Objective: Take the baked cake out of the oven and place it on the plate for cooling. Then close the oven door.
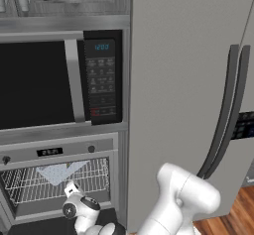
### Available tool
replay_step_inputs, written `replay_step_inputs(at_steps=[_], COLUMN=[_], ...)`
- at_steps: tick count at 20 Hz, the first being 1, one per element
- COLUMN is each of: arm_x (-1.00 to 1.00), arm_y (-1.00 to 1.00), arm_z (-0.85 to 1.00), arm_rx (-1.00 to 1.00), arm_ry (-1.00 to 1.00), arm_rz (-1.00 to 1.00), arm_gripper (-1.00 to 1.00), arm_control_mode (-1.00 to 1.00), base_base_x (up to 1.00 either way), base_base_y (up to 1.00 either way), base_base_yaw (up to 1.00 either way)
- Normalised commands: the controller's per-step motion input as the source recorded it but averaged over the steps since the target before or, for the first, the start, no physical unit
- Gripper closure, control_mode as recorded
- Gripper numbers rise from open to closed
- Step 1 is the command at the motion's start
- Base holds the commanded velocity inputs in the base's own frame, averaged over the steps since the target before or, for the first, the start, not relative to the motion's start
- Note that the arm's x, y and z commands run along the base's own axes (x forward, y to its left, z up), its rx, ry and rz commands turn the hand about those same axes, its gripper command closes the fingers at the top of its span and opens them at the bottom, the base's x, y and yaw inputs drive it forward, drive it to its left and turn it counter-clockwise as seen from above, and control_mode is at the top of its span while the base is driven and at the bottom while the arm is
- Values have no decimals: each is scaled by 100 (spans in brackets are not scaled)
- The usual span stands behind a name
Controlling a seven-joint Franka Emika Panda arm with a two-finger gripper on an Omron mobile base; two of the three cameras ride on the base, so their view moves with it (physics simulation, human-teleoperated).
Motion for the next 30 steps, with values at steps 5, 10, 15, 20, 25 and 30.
replay_step_inputs(at_steps=[5, 10, 15, 20, 25, 30], arm_x=[1, 8, 0, -20, -42, -34], arm_y=[30, 24, 39, 36, 34, 32], arm_z=[-60, -50, -65, -64, -57, -46], arm_rx=[-18, -17, -25, -31, -25, -19], arm_ry=[0, 0, 0, 0, 0, -2], arm_rz=[0, -2, -6, -4, -1, 0], arm_gripper=[-100, -100, -100, -100, -100, -100], arm_control_mode=[-100, -100, -100, -100, -100, -100], base_base_x=[0, 0, 0, 0, 0, 0], base_base_y=[0, 0, 0, 0, 0, 0], base_base_yaw=[0, 0, 0, 0, 0, 0])
